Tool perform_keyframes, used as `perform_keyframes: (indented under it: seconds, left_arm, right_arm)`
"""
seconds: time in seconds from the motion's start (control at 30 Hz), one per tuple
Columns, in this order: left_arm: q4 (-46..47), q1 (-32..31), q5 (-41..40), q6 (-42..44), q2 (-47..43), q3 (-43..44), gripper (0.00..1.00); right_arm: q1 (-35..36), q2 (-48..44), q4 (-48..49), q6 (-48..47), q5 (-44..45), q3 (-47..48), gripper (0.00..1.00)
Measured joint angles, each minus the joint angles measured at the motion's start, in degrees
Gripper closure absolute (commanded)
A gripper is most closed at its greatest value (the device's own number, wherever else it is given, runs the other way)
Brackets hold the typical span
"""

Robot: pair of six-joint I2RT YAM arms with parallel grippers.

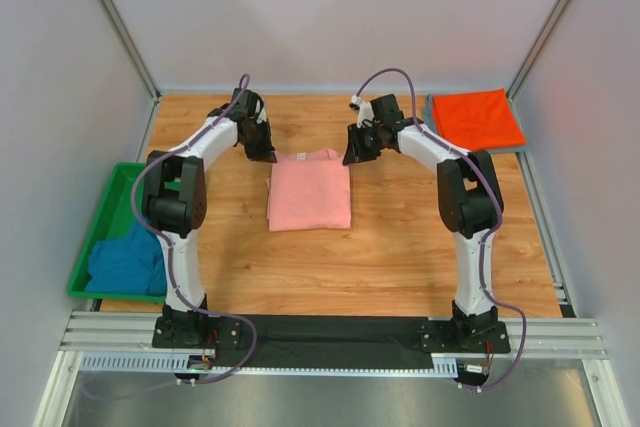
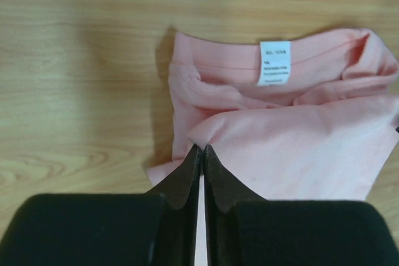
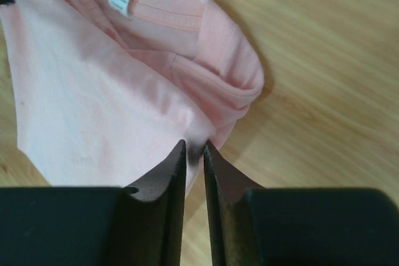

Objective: Fold and stack the t-shirts
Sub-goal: Fold the tshirt

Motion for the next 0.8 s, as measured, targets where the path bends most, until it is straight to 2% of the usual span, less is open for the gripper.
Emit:
perform_keyframes:
  seconds: [0.07, 0.13, 0.17, 0.33, 0.43, 0.47, 0.57, 0.67, 0.8]
  left_arm:
    - [0.07, 0.42, -0.92, -0.76, 3.3, 2.34, 0.74]
    - [-1.73, 1.01, -1.33, -1.68, 6.32, 5.51, 0.65]
    - [-2.84, 1.16, -1.68, -1.97, 7.43, 7.3, 0.63]
    - [-8.04, 1.68, -5.57, -2.8, 9.31, 16.65, 0.6]
    - [-7.78, 1.84, -5.66, -3.15, 7.32, 17.94, 0.62]
    - [-7.63, 1.75, -5.09, -3.28, 6.51, 17.79, 0.62]
    - [-5.68, 1.03, -2.16, -3.43, 4.28, 16.09, 0.62]
    - [-3.19, -0.59, 1.64, -3.56, 3.06, 13.09, 0.62]
    - [-1.97, -2.6, 4.83, -3.56, 3.98, 9.94, 0.62]
  right_arm:
    - [-0.2, 2.8, 0.76, 0.44, 0.26, 1.77, 0.56]
    - [-0.31, 4.57, 0.39, 0.96, 0.74, 3.54, 0.5]
    - [-0.31, 4.96, -0.24, 1.16, 1.03, 4.44, 0.46]
    - [-0.66, 4.13, -6.71, 1.64, 2.12, 10.36, 0.45]
    - [-0.68, 0.37, -11.26, 2.21, 1.2, 9.03, 0.55]
    - [-0.68, -1.16, -11.76, 2.58, 0.42, 7.65, 0.67]
    - [-0.5, -6.78, -13.27, 4.0, -4.46, 1.01, 0.89]
    - [0.42, -10.25, -13.88, 4.96, -10.34, -5.27, 0.93]
    - [2.51, -10.75, -13.46, 5.27, -17.38, -11.58, 0.91]
